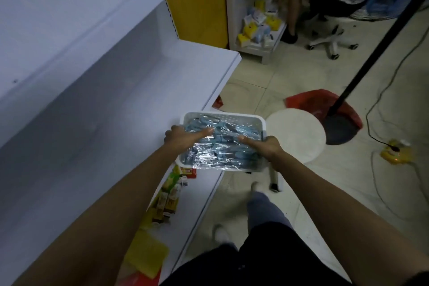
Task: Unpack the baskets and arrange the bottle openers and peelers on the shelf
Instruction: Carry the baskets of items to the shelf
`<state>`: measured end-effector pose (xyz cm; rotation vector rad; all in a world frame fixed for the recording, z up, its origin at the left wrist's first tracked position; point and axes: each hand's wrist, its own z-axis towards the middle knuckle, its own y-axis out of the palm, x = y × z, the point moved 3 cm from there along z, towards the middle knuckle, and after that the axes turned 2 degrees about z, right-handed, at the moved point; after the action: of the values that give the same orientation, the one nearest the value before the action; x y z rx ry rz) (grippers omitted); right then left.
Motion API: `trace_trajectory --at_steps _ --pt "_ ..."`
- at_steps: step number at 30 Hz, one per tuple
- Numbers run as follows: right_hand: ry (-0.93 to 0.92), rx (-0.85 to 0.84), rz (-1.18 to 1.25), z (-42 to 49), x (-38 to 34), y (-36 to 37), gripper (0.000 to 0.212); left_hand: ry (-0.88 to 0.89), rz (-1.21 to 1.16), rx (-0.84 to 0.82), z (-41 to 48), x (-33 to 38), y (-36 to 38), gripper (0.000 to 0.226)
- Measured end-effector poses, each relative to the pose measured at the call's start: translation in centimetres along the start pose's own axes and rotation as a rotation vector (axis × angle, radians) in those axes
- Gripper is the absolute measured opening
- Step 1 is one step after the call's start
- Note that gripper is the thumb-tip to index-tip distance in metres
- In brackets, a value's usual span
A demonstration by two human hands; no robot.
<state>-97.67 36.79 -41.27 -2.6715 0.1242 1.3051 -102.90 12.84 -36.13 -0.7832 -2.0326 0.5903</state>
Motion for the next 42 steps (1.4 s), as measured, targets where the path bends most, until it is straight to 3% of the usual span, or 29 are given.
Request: trace_trajectory --at_steps 7,11,16,20,22,25,28,32,37,42 --pt "0.028 -0.057 0.080 10.9 -8.1 0.0 0.031 -0.119 -0.114 0.056 8.9 5.0 -1.2 0.104" --pt "0.134 0.186 0.241 16.5 -11.3 0.4 0.019 -0.154 -0.294 0.108 15.4 10.8 -2.4 0.098" --pt "0.250 0.349 0.347 22.7 -13.8 1.4 0.015 -0.121 -0.241 0.164 24.2 16.1 -3.4 0.106" --pt "0.289 0.393 0.495 25.6 -17.1 4.2 0.021 -0.181 -0.235 0.492 26.4 16.2 -2.3 0.113" --pt "0.339 0.330 0.547 26.6 -18.8 6.3 0.024 -0.243 -0.577 0.529 25.5 15.5 -0.1 0.114" --pt "0.302 0.224 0.444 27.6 -20.1 8.2 0.023 -0.256 -0.991 0.315 25.4 16.0 2.5 0.122" --pt "0.178 0.143 0.394 27.8 -20.6 8.5 0.039 -0.123 -1.011 0.271 26.5 17.4 2.0 0.108" --pt "0.088 -0.224 0.664 28.9 -22.6 9.4 0.055 -0.062 -1.019 0.252 27.7 17.3 1.3 0.096" --pt "0.142 -0.473 0.704 31.0 -25.0 10.6 0.030 -0.135 -1.102 0.193 30.6 16.2 -2.1 0.075" --pt "0.139 -0.584 0.658 31.3 -26.6 13.2 0.042 -0.005 -1.265 0.163 32.4 16.8 -5.2 0.045"
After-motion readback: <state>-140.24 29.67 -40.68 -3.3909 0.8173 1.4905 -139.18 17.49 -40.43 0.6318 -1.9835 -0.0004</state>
